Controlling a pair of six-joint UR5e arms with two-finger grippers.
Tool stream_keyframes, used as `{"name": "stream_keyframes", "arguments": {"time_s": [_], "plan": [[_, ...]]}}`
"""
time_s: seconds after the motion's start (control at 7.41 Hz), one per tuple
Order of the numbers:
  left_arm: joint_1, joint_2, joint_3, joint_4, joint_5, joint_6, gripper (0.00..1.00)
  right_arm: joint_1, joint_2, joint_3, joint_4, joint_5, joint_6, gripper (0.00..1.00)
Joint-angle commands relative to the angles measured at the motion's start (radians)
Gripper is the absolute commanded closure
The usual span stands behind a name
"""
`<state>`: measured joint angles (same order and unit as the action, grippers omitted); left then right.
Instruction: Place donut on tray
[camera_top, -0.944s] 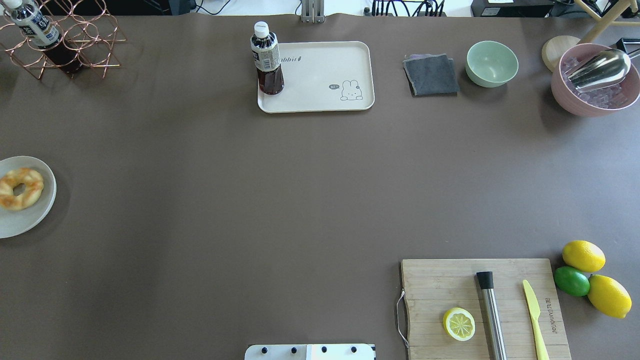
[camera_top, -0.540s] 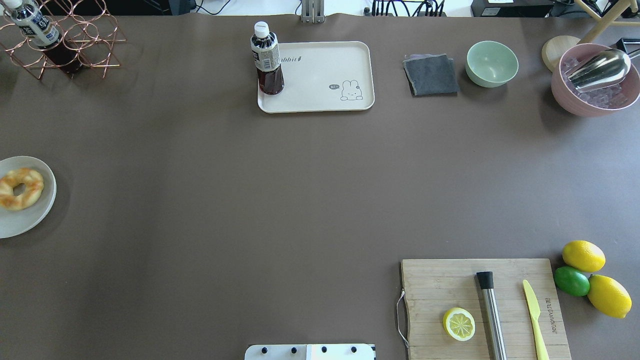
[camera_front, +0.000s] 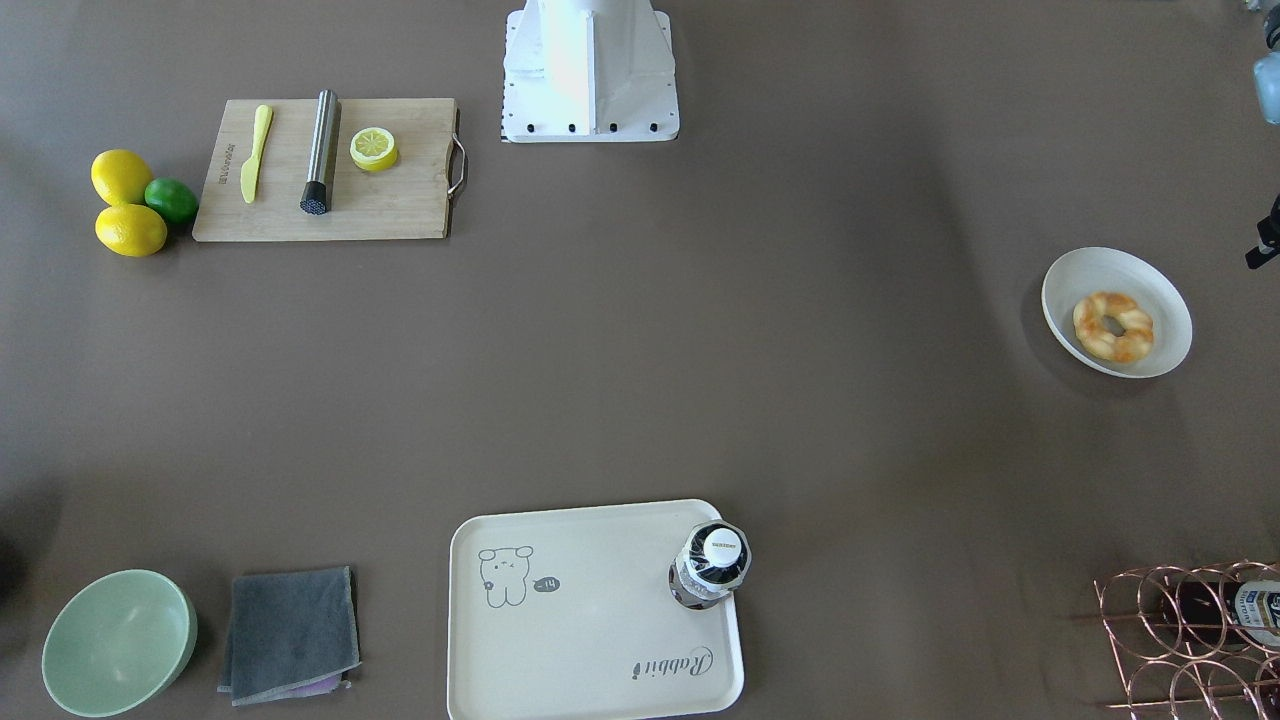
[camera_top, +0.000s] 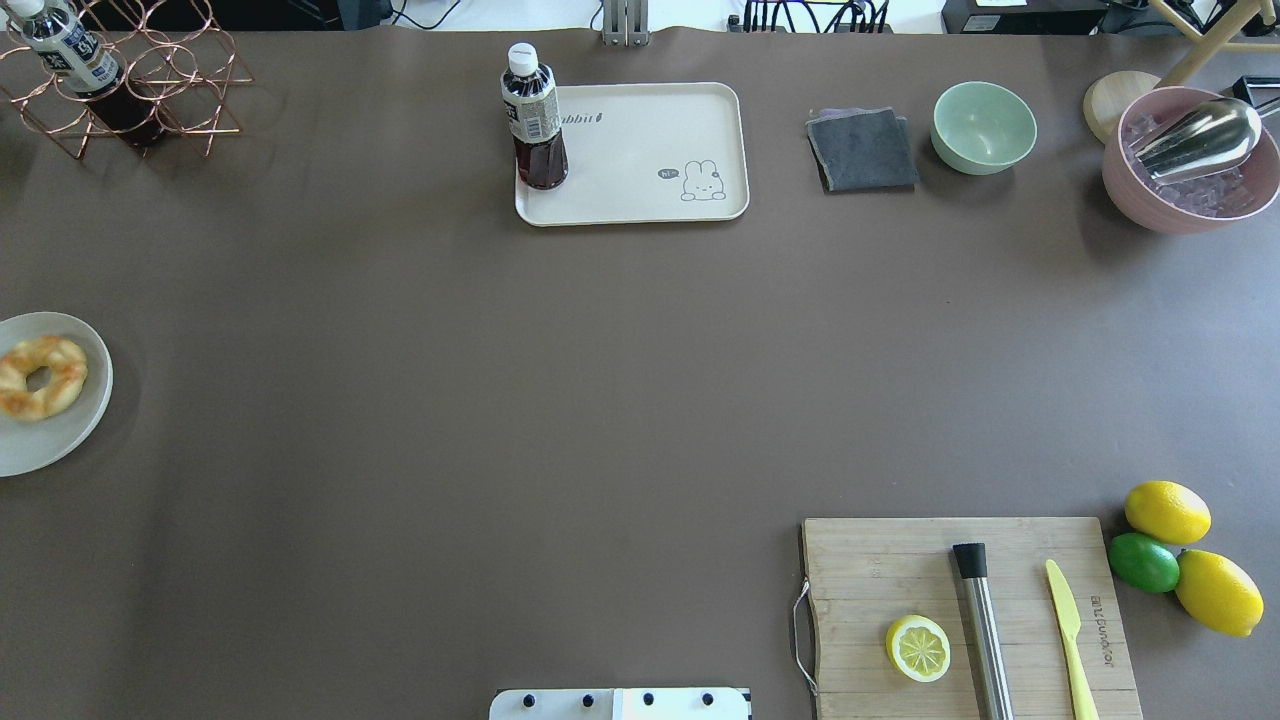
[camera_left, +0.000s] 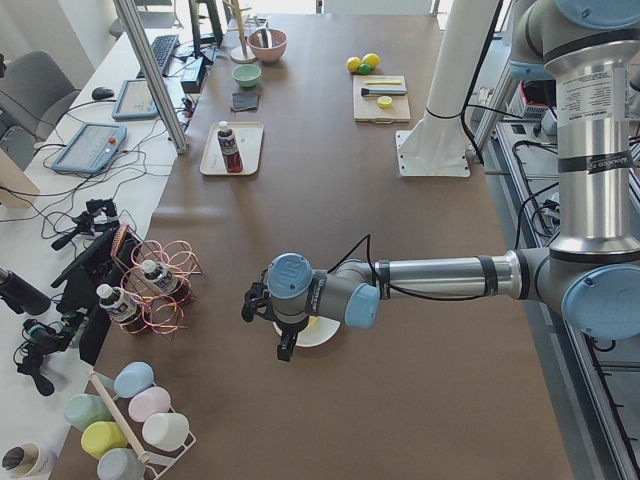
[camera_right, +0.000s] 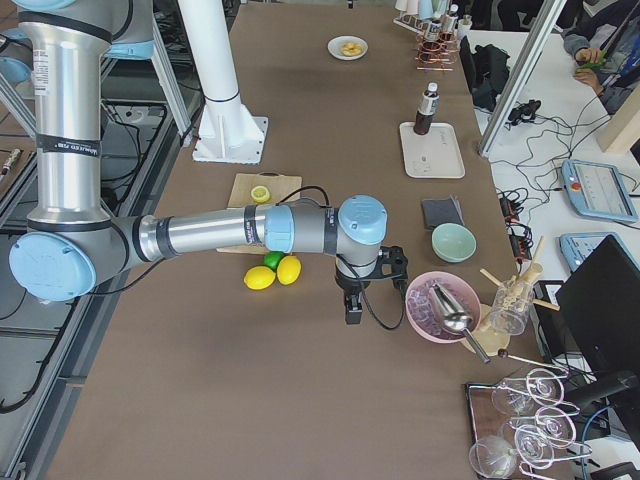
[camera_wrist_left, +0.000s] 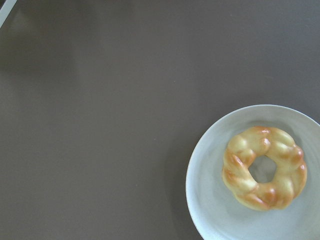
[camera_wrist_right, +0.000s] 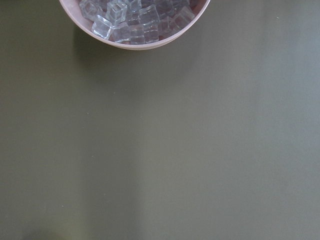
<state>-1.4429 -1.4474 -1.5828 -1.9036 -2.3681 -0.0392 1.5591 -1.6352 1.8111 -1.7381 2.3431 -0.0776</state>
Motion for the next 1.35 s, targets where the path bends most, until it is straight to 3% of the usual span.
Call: {"name": "stream_keyframes", "arguments": {"time_s": [0.0, 0.27, 1.08, 1.21], "plan": [[0.097, -0.019, 0.097, -0.194, 0.007, -0.131, 0.02, -0.001, 0.000, -0.003, -0.001, 0.010, 0.001, 0.00], [0.144, -0.063, 0.210, -0.369, 0.024, -0.206, 0.03, -0.001, 0.000, -0.007, -0.001, 0.009, 0.002, 0.00], [0.188, -0.070, 0.259, -0.399, 0.040, -0.280, 0.03, -0.001, 0.000, -0.007, -0.001, 0.013, 0.004, 0.00], [0.191, -0.070, 0.254, -0.400, 0.036, -0.298, 0.08, -0.001, 0.000, -0.007, -0.003, 0.015, 0.004, 0.00]]}}
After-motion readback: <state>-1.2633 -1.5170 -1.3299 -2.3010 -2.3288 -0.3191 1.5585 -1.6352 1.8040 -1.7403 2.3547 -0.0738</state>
